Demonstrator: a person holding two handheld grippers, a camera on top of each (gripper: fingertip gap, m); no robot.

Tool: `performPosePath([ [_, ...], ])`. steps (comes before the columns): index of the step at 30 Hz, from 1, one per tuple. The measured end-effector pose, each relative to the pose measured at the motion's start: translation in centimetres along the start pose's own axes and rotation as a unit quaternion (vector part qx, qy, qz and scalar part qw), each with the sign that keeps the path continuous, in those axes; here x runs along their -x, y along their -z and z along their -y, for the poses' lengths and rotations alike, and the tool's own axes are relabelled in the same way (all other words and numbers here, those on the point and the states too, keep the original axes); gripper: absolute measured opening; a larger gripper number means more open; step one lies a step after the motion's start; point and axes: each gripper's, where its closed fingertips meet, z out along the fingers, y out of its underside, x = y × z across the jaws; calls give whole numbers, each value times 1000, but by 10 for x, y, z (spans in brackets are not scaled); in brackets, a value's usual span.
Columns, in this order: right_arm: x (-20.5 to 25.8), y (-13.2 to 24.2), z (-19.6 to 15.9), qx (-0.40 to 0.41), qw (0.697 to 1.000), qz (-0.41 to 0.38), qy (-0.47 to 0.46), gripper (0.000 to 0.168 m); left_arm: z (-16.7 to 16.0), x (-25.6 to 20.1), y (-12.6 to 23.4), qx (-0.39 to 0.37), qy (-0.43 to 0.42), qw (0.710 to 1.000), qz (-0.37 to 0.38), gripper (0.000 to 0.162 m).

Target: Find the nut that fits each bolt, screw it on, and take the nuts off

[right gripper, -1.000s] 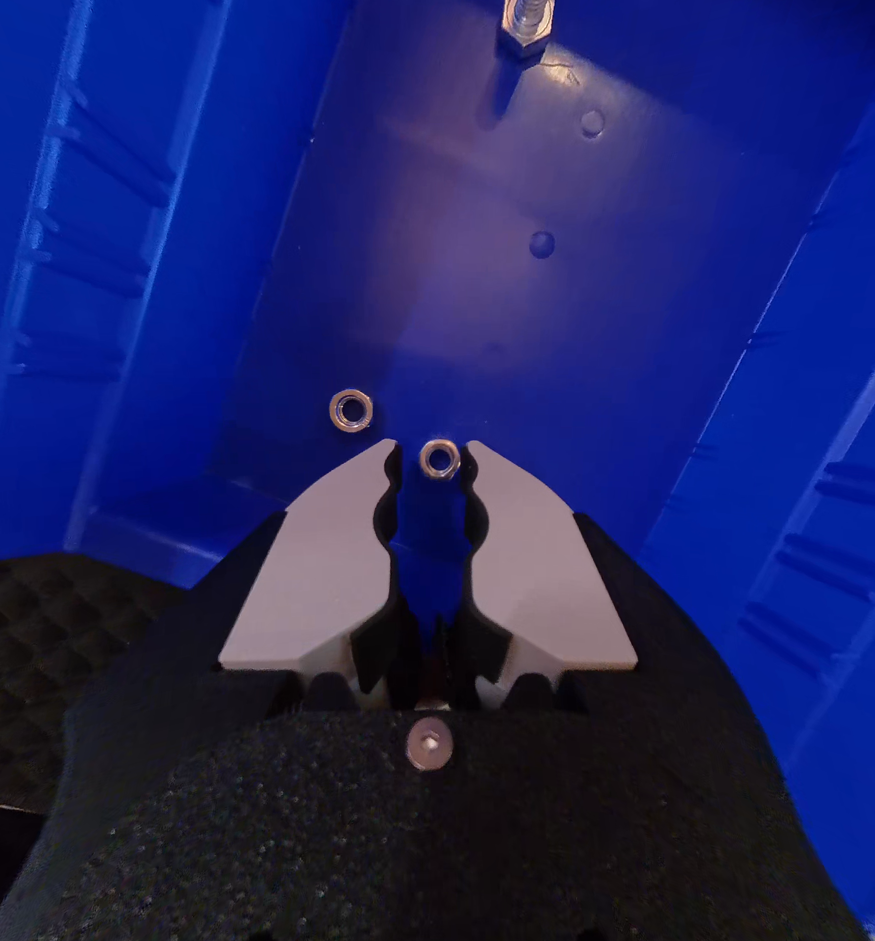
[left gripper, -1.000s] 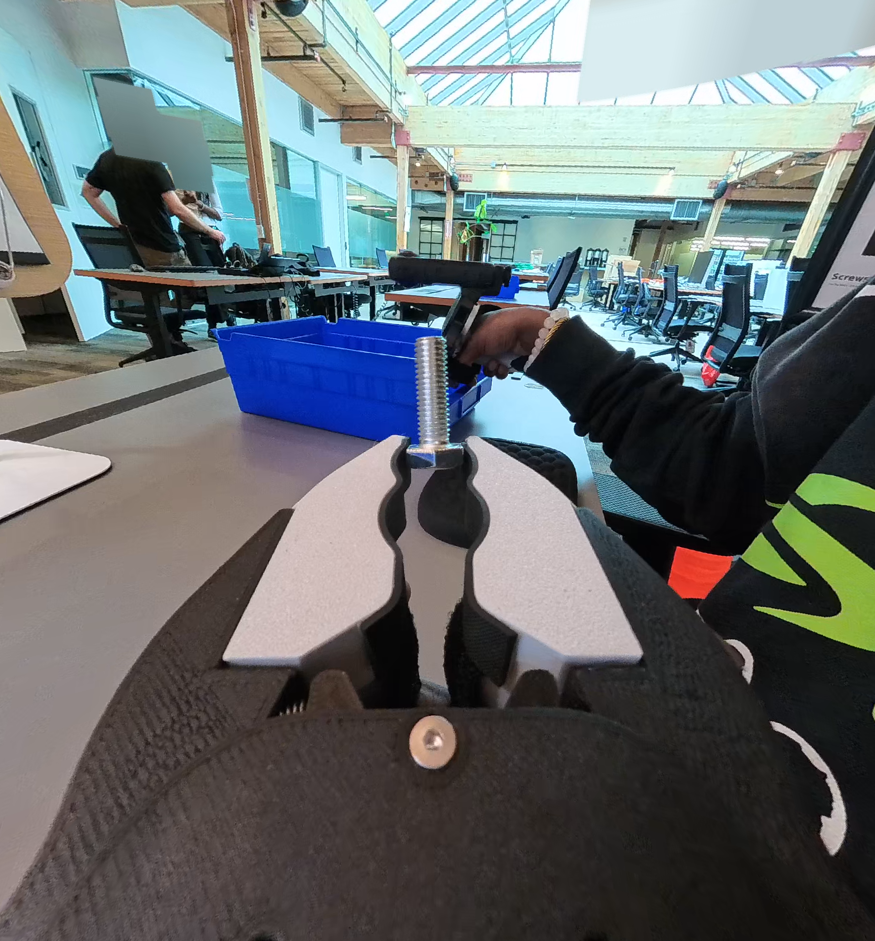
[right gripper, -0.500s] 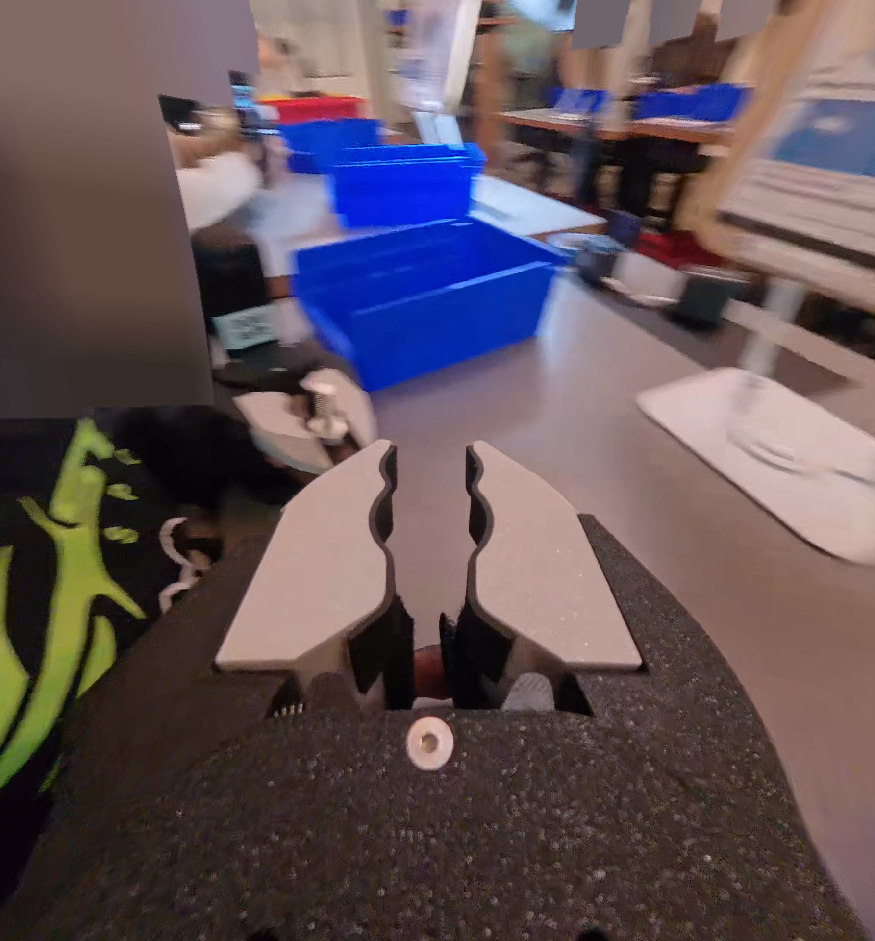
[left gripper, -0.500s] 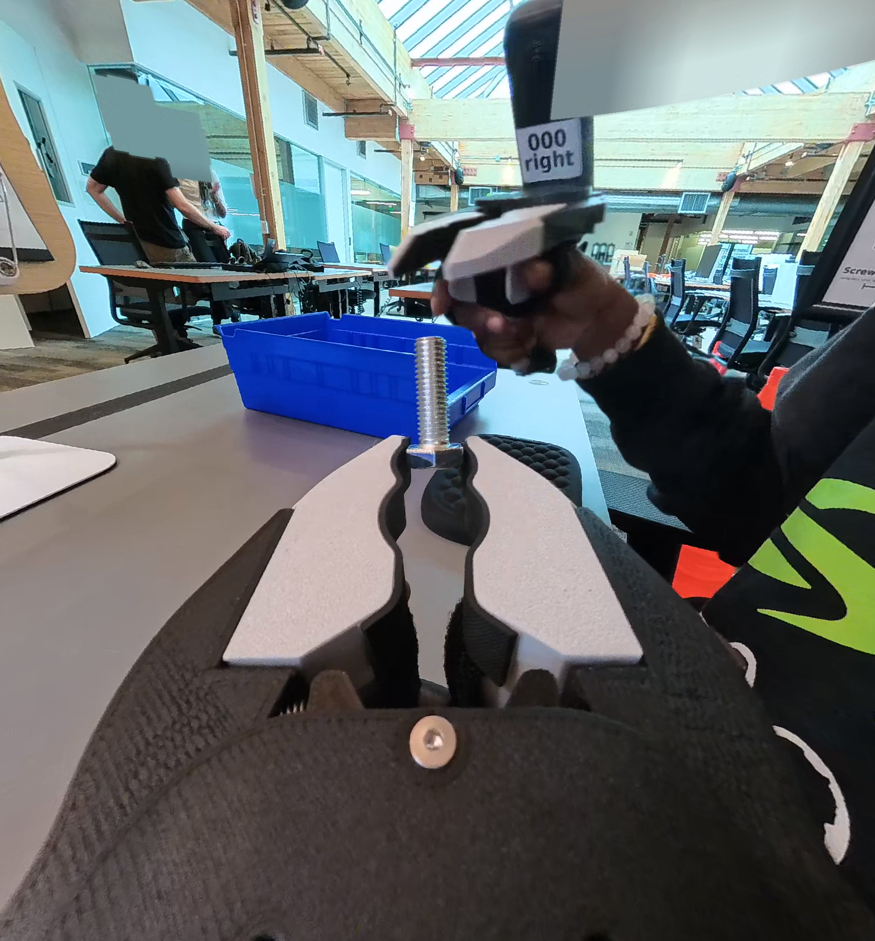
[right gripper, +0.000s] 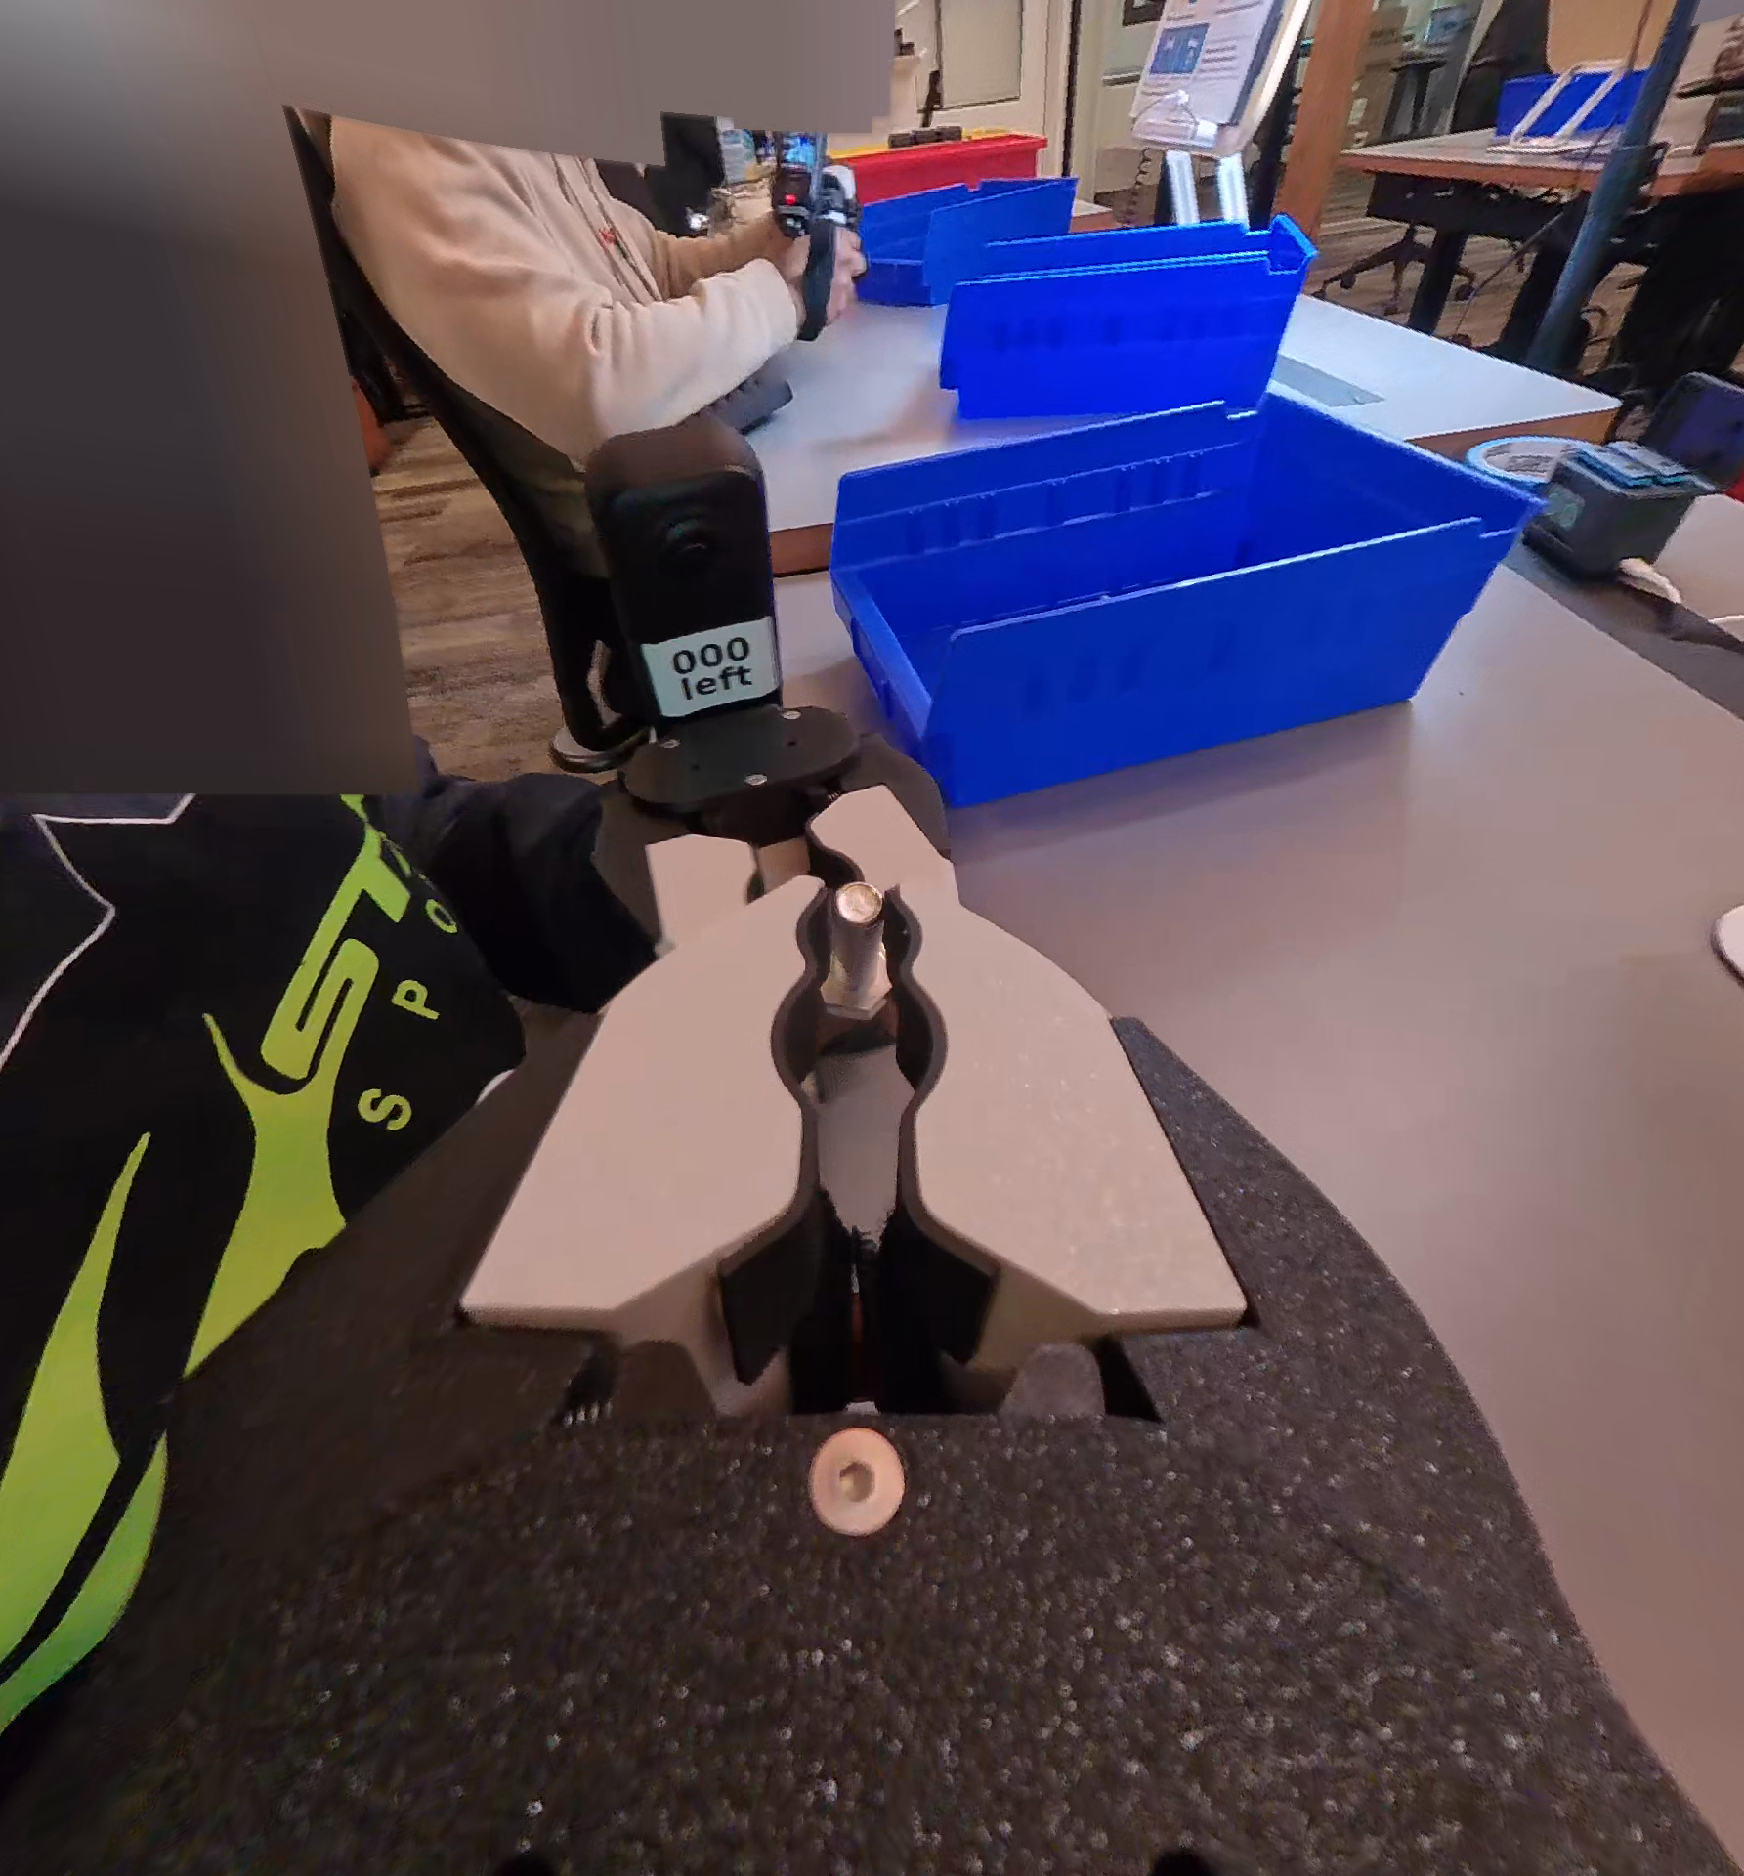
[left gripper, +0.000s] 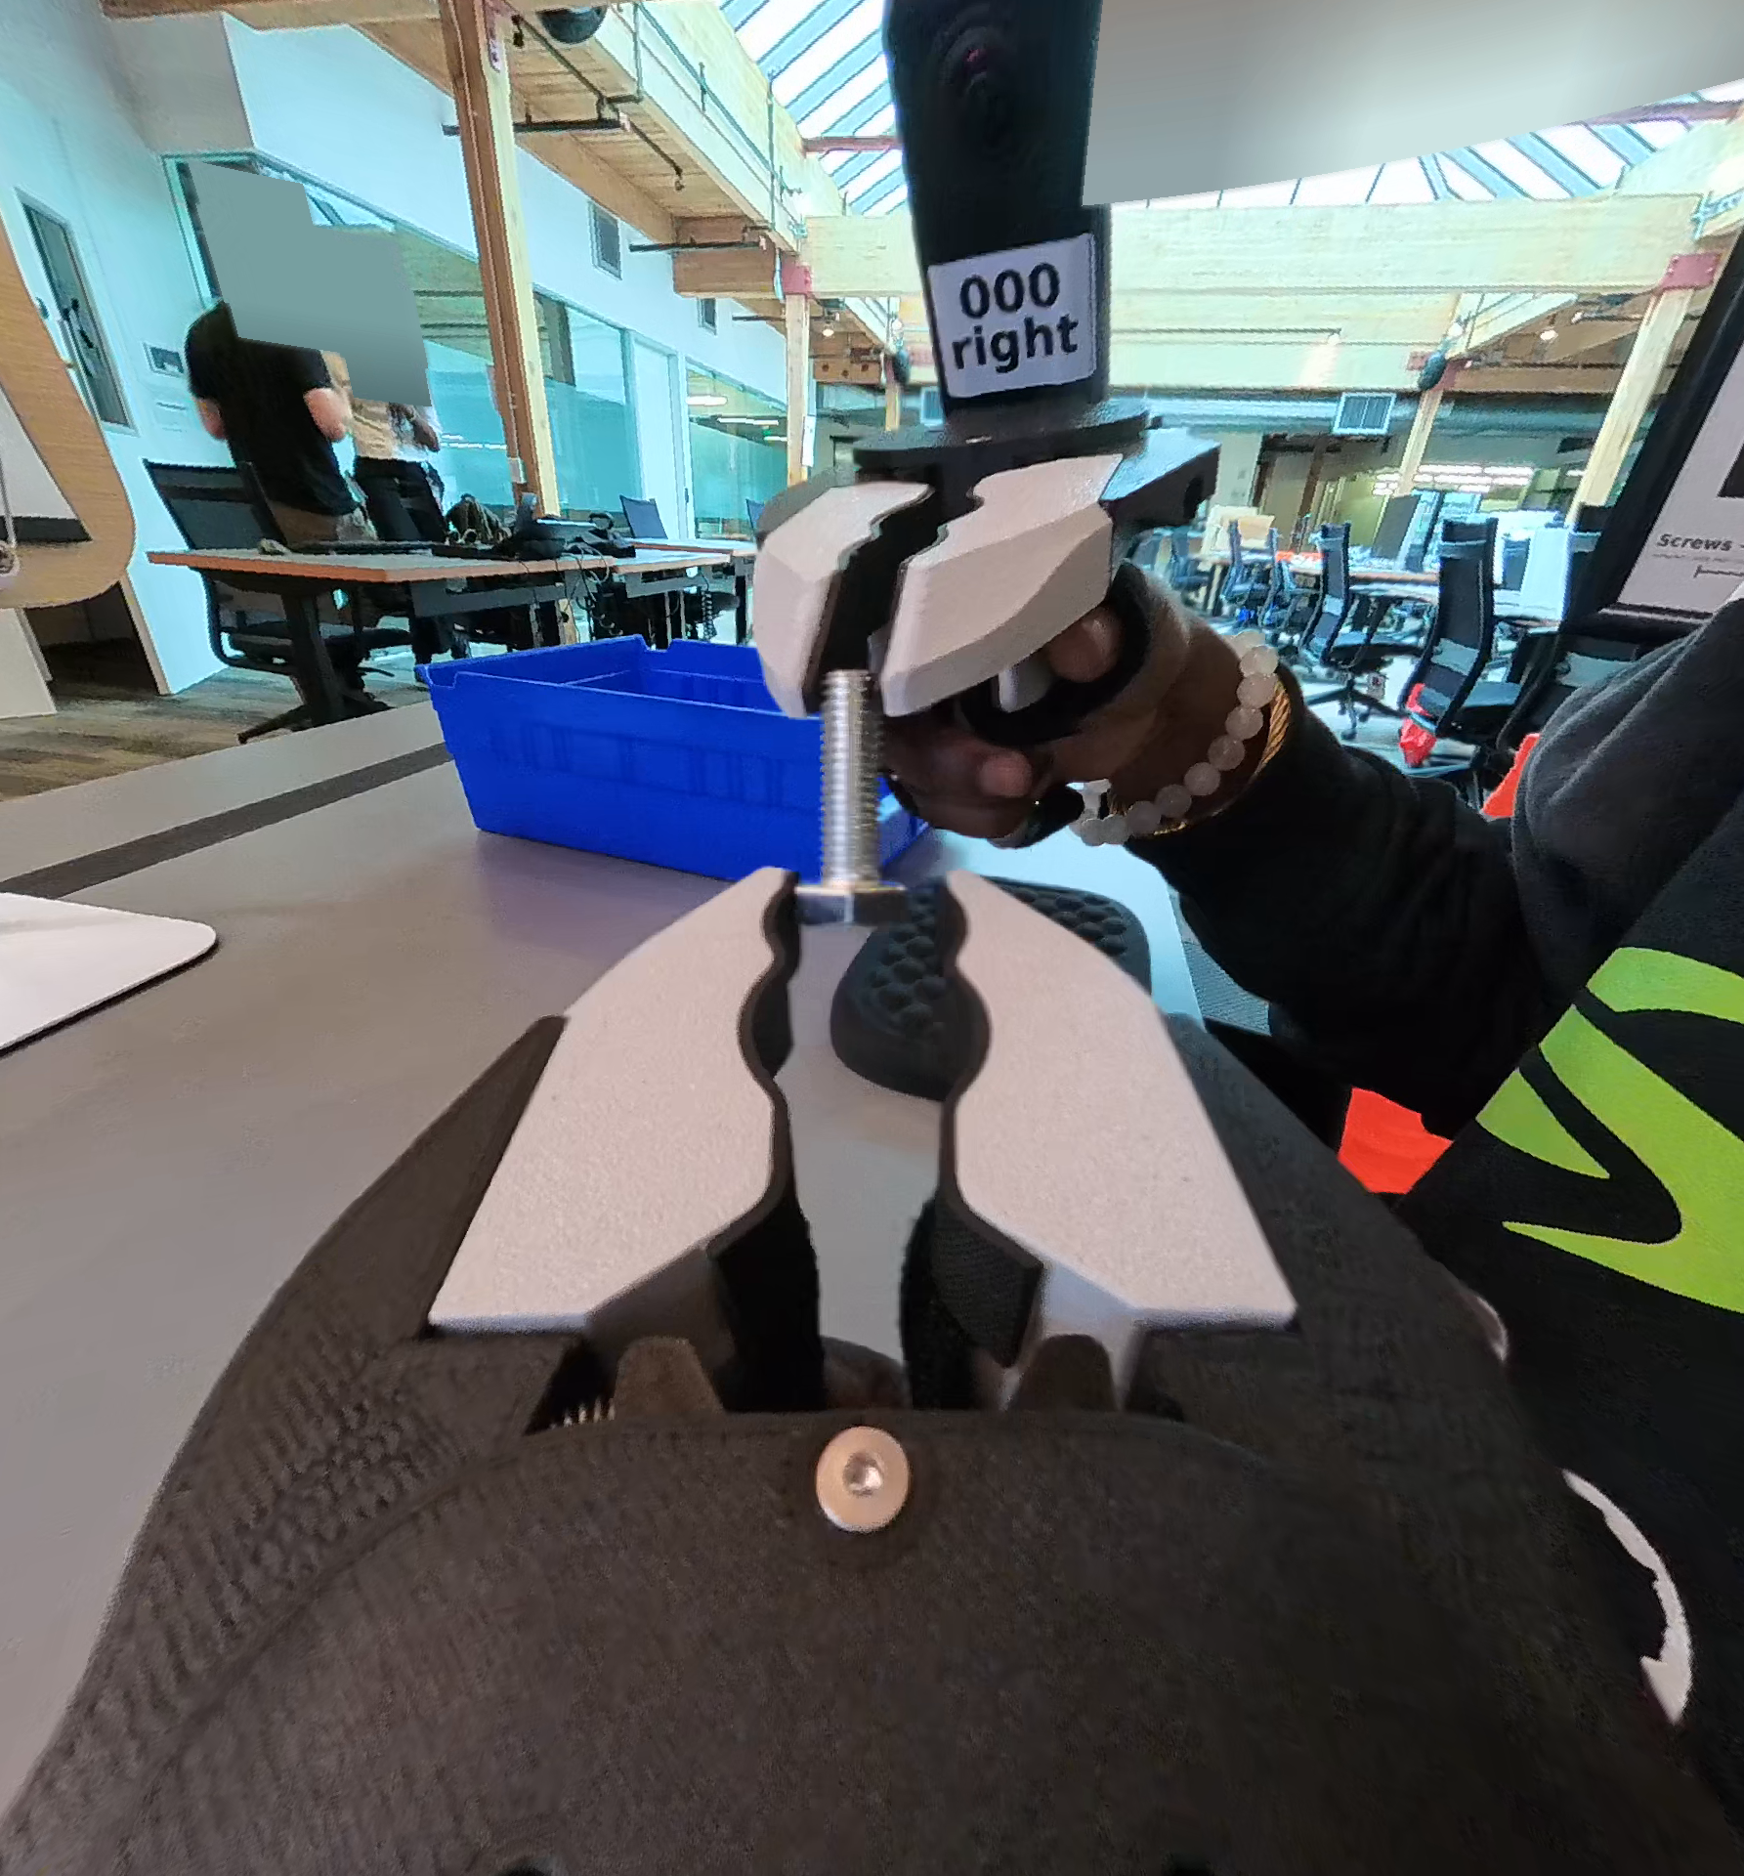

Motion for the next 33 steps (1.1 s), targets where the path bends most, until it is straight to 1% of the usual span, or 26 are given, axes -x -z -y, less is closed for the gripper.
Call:
performPosePath([
  [3,-16,19,5,2,999,-53,13,10,2,2,0,-8,5,1000,8,46],
  [5,-39,46,11,4,993,-119,21,10,2,6,0,-10,10,1000,19,57],
  [6,-56,65,14,10,985,-167,27,10,3,8,0,-12,13,1000,26,61],
  [8,-95,112,15,27,960,-276,35,10,5,13,1,-20,18,999,37,67],
  [11,-152,190,5,47,910,-411,4,10,7,17,2,-27,19,998,50,69],
  [14,-198,253,-24,74,863,-499,-43,10,7,17,2,-27,13,998,54,69],
  [17,-233,292,-62,86,832,-539,-102,10,7,17,2,-28,12,998,53,68],
  [21,-267,320,-118,107,800,-563,-177,10,7,18,3,-31,15,998,56,66],
  [25,-284,332,-161,156,767,-590,-200,10,7,18,3,-30,18,998,51,63],
  [28,-288,333,-174,159,759,-593,-218,10,7,17,3,-30,17,998,51,63],
  [33,-287,337,-178,168,751,-597,-226,10,8,17,4,-32,17,998,50,61],
])
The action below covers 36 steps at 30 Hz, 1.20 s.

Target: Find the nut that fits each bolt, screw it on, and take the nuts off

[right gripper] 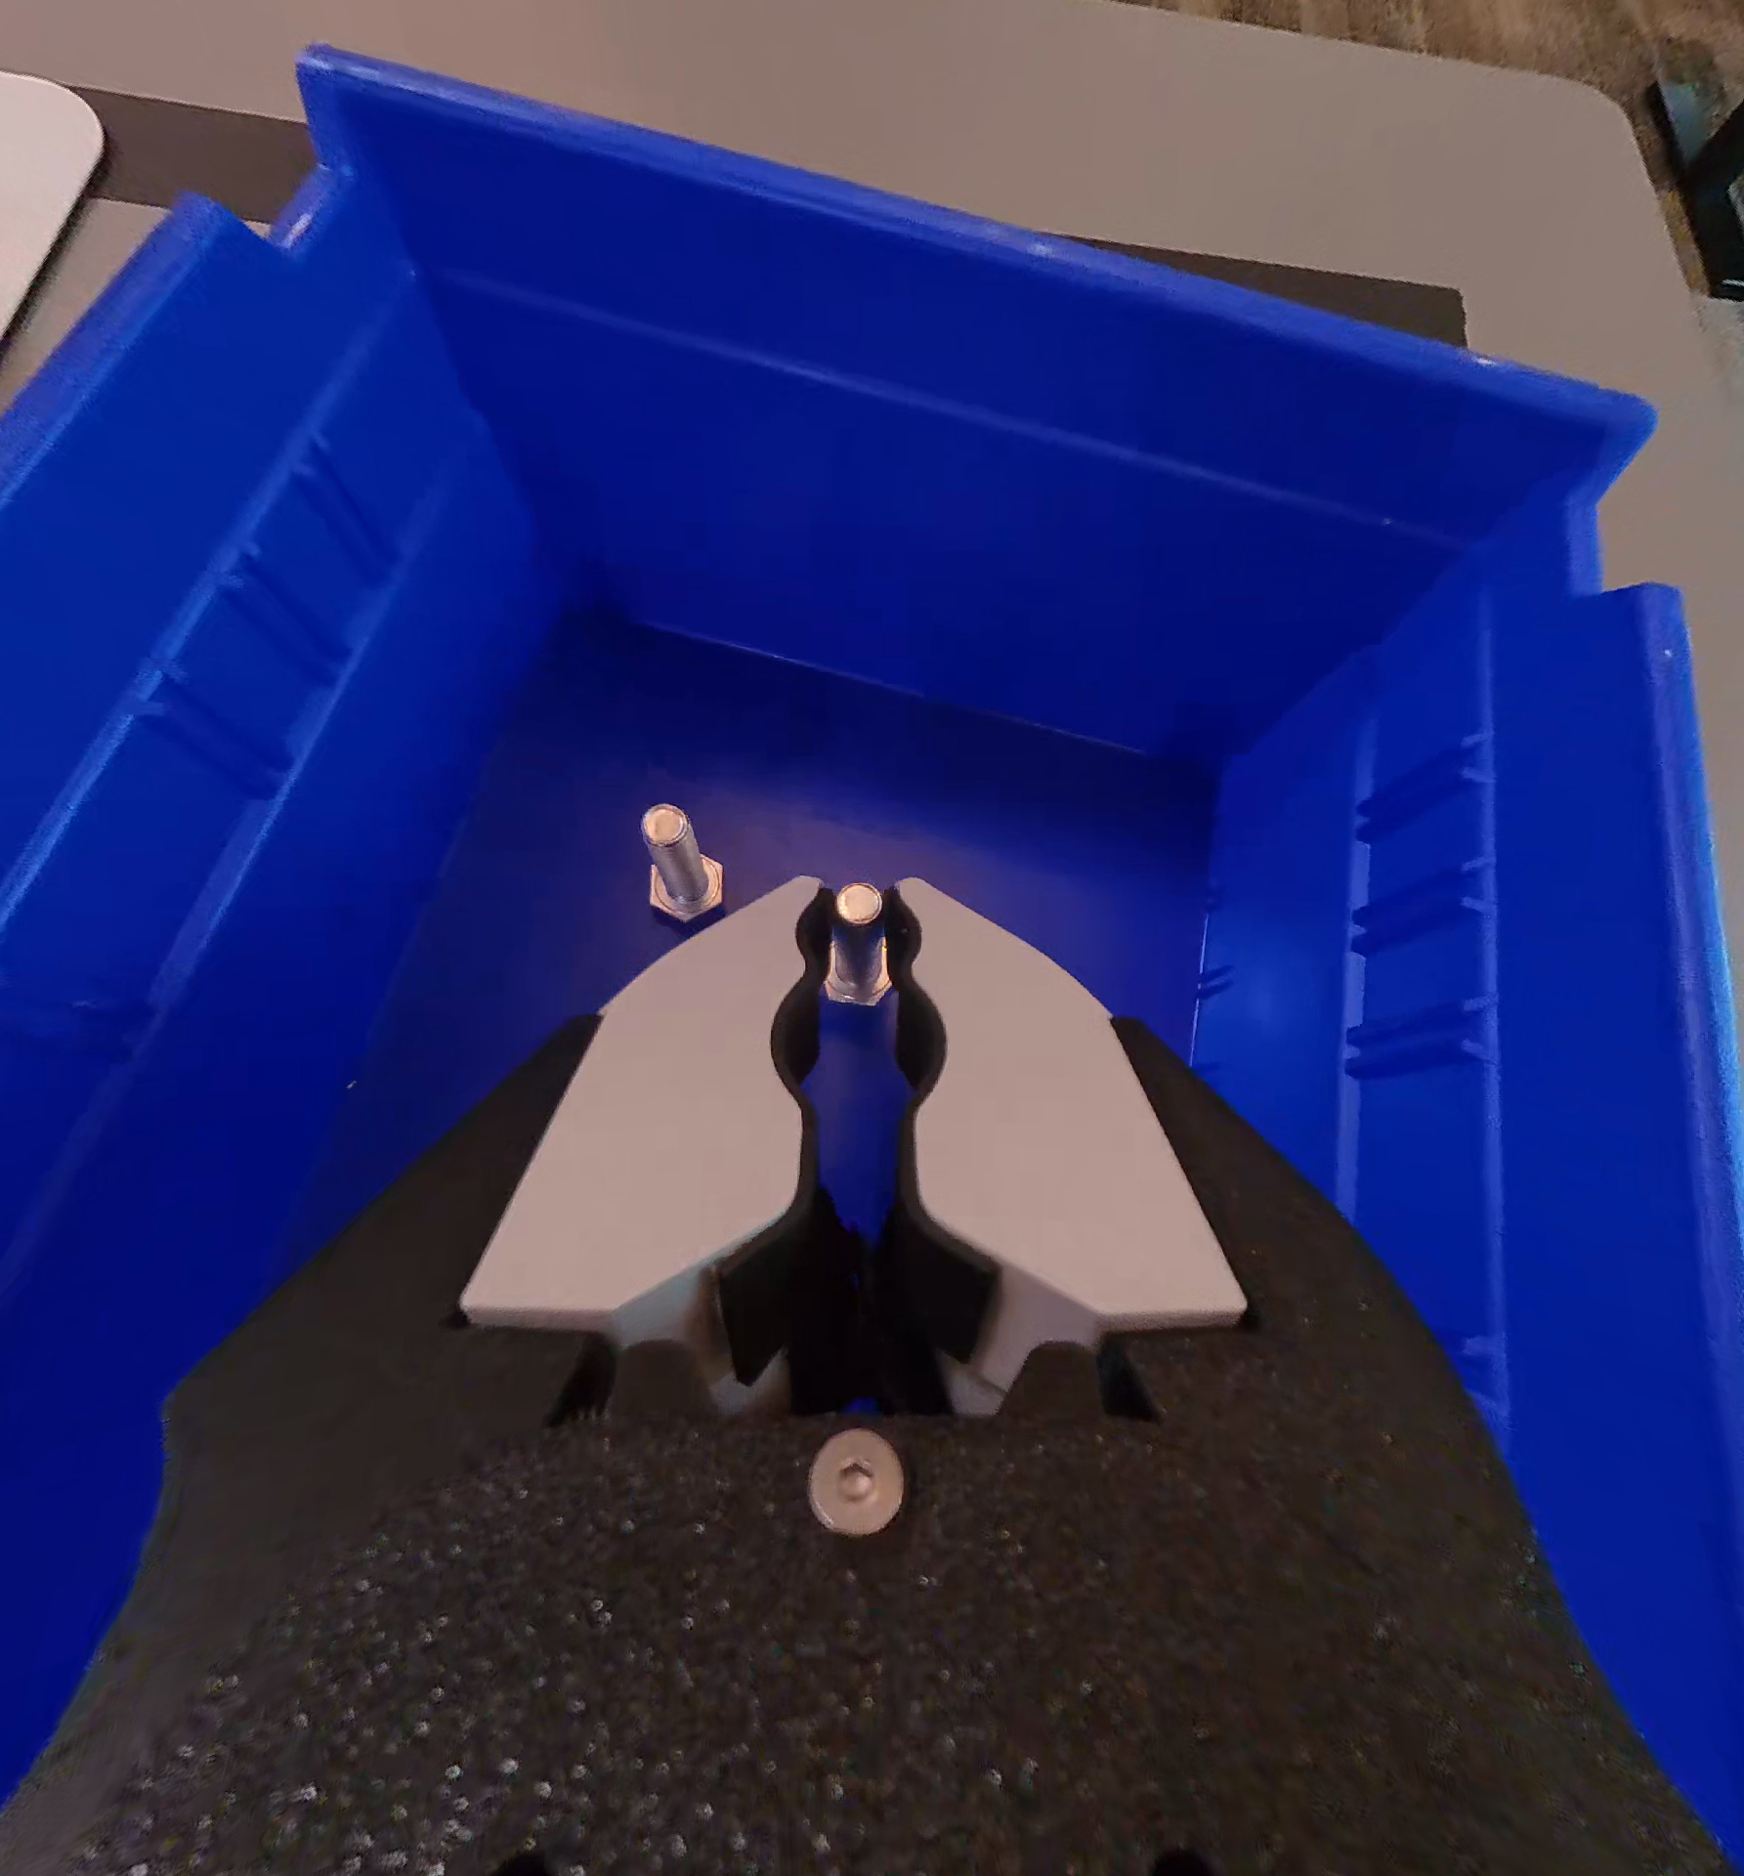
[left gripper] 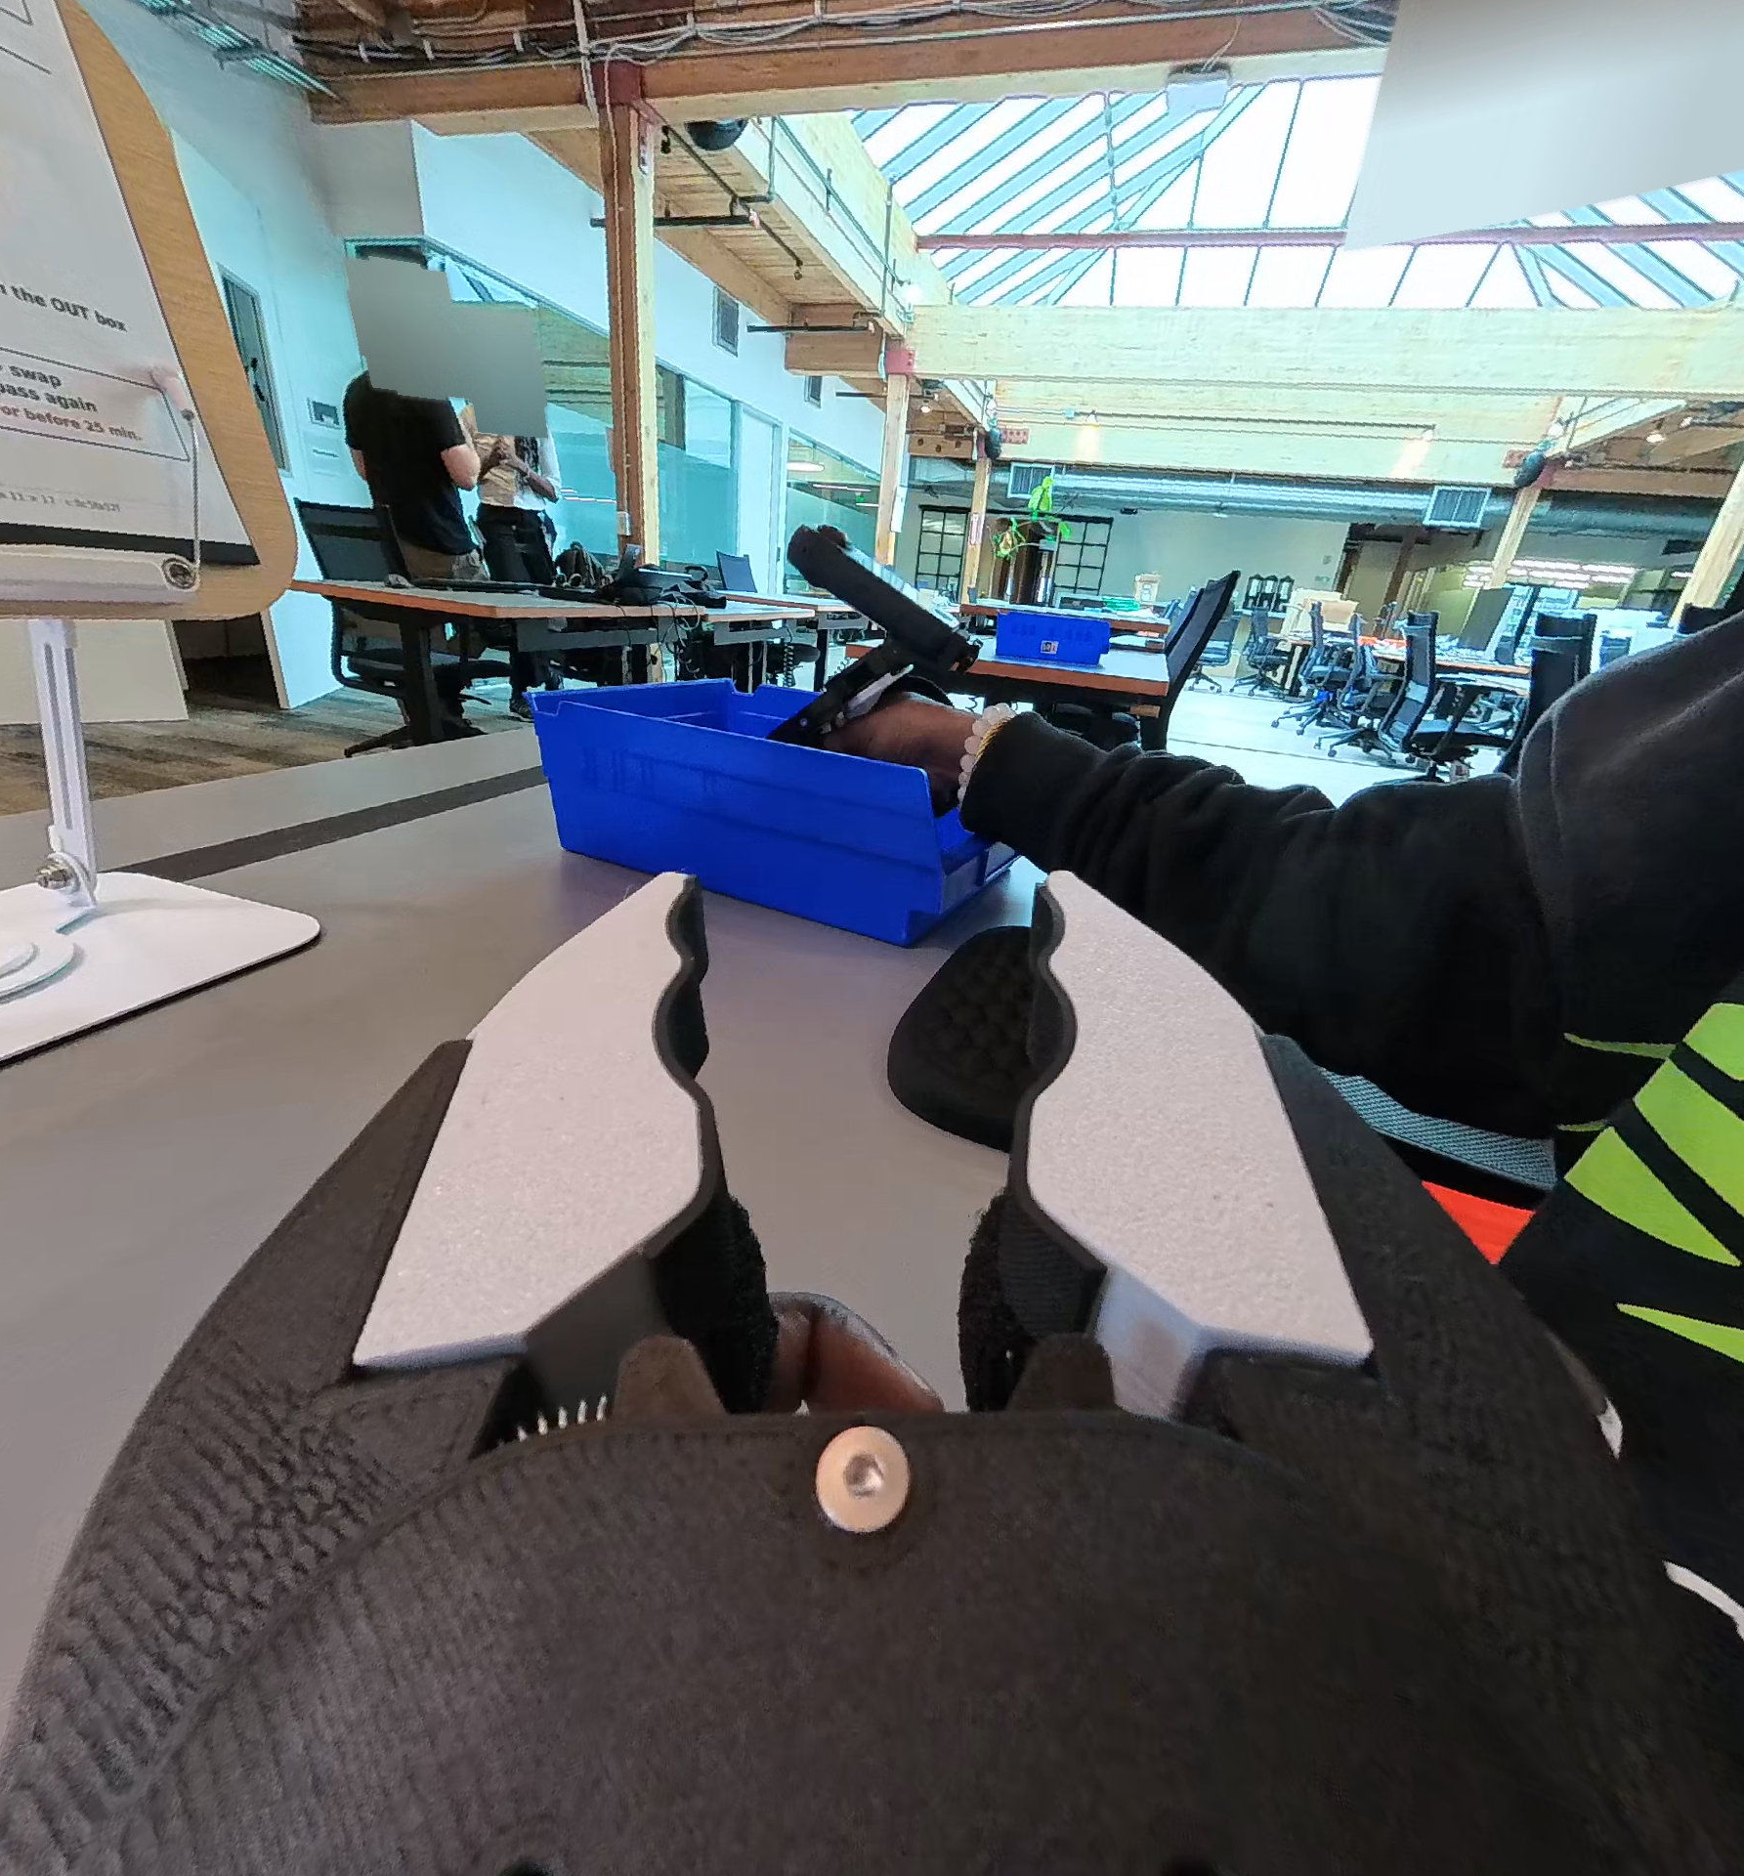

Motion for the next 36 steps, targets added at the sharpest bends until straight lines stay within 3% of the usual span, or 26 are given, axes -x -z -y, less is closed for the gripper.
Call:
performPosePath([
  [6,3,-3,-8,19,1000,7,-8,11,0,0,1,0,0,1000,0,61],
  [10,7,19,16,-47,999,-3,-21,26,0,0,1,4,1,1000,2,61],
  [15,61,100,67,-225,973,40,-21,53,1,2,3,10,4,1000,10,60],
  [19,134,173,77,-340,935,99,25,53,14,6,10,6,12,1000,25,59],
  [22,183,204,65,-388,909,138,61,47,29,10,23,9,11,999,38,58],
  [26,224,211,42,-403,894,179,72,44,58,19,51,21,-41,997,68,57],
  [29,238,204,26,-408,890,183,84,41,81,44,81,59,-93,985,134,55],
  [33,253,192,6,-393,890,216,82,39,99,98,131,162,-143,949,229,53],
  [36,255,185,-5,-383,893,222,81,39,107,130,159,225,-145,930,252,53],
])
